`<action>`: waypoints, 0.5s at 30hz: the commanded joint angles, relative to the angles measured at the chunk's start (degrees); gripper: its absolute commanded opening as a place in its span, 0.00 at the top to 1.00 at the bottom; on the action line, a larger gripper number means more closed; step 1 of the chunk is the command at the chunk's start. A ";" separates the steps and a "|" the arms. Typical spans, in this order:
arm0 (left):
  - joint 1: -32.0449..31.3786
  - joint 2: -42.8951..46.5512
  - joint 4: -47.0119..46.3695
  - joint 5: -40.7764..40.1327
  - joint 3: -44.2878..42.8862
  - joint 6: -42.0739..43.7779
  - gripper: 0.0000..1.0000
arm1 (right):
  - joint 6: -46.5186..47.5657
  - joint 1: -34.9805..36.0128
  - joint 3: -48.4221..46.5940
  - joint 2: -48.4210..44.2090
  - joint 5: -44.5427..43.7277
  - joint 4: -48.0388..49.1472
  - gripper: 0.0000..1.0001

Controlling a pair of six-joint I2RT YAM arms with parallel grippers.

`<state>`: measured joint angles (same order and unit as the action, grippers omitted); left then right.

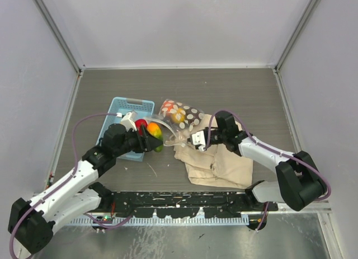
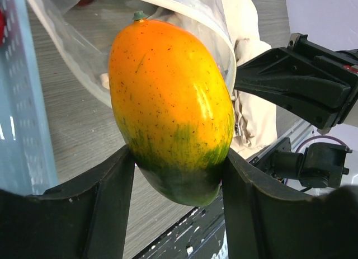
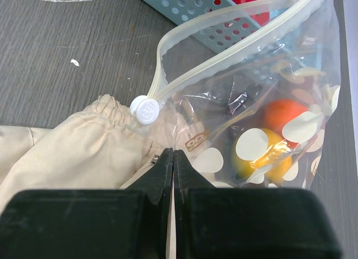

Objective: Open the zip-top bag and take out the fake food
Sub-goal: Pick up the fake fruit from the zipper food storage bag, then place the fake fruit in the bin.

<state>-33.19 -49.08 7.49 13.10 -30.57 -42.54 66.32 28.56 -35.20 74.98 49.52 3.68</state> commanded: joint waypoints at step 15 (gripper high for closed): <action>2.45 10.64 12.99 -12.56 -2.36 6.05 0.81 | 2.70 -0.07 -3.24 0.18 0.13 -2.68 0.96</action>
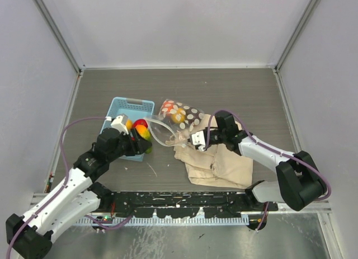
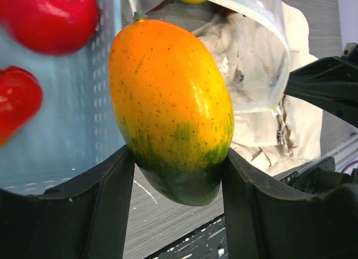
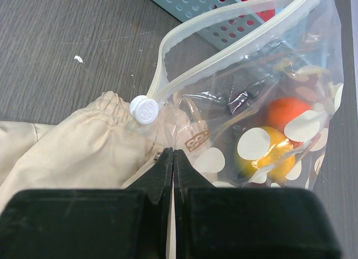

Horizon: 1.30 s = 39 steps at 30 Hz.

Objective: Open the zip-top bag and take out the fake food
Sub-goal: Place the fake fruit in the bin.

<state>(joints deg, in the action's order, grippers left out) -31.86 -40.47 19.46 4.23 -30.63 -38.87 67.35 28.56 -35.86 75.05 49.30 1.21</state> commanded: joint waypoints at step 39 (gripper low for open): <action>18.82 -9.18 20.62 -27.92 -11.77 -3.97 0.22 | 2.74 -0.78 -2.93 0.45 1.19 -1.62 0.96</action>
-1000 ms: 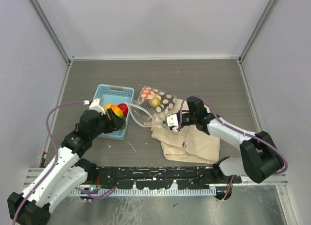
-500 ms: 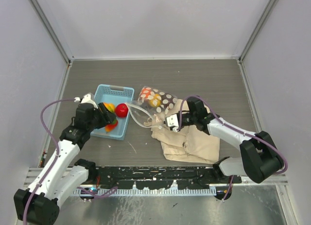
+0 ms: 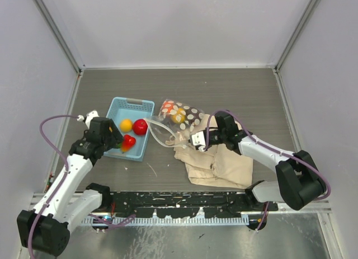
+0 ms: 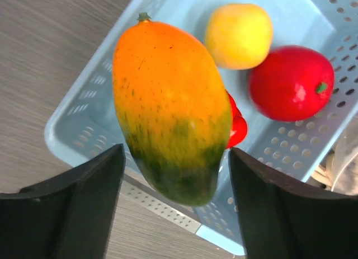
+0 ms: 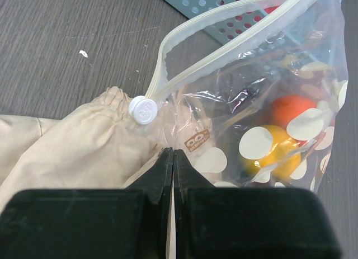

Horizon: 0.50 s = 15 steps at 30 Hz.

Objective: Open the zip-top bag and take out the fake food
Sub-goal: Place the fake fruit in the bin.

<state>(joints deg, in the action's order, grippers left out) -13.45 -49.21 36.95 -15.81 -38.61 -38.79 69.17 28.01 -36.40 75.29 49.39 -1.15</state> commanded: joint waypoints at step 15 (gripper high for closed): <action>0.40 7.35 1.22 -0.41 -3.53 -3.75 0.02 | 0.93 -0.23 -2.41 0.48 1.39 0.53 0.95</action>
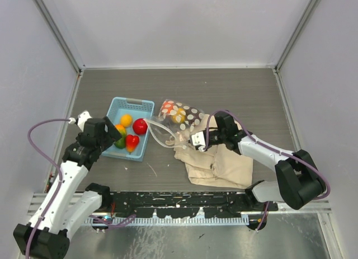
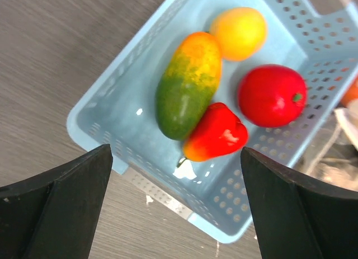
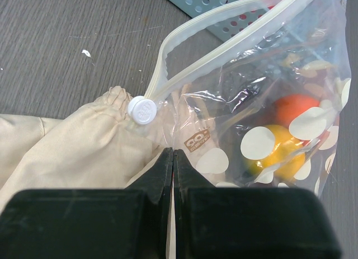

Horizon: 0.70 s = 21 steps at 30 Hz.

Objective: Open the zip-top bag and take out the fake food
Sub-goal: Place the fake fruit in the bin.

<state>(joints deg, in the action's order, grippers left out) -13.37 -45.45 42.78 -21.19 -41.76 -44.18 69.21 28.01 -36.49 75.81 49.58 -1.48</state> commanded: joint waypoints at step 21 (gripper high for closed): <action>-0.19 5.24 -40.67 51.90 14.05 -5.38 0.00 | 1.67 -0.88 -3.03 -0.49 1.68 -0.89 0.95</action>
<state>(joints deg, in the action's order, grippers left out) -13.37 -39.16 13.54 23.09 -29.04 -45.54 69.80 27.53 -37.08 75.79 49.71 -2.35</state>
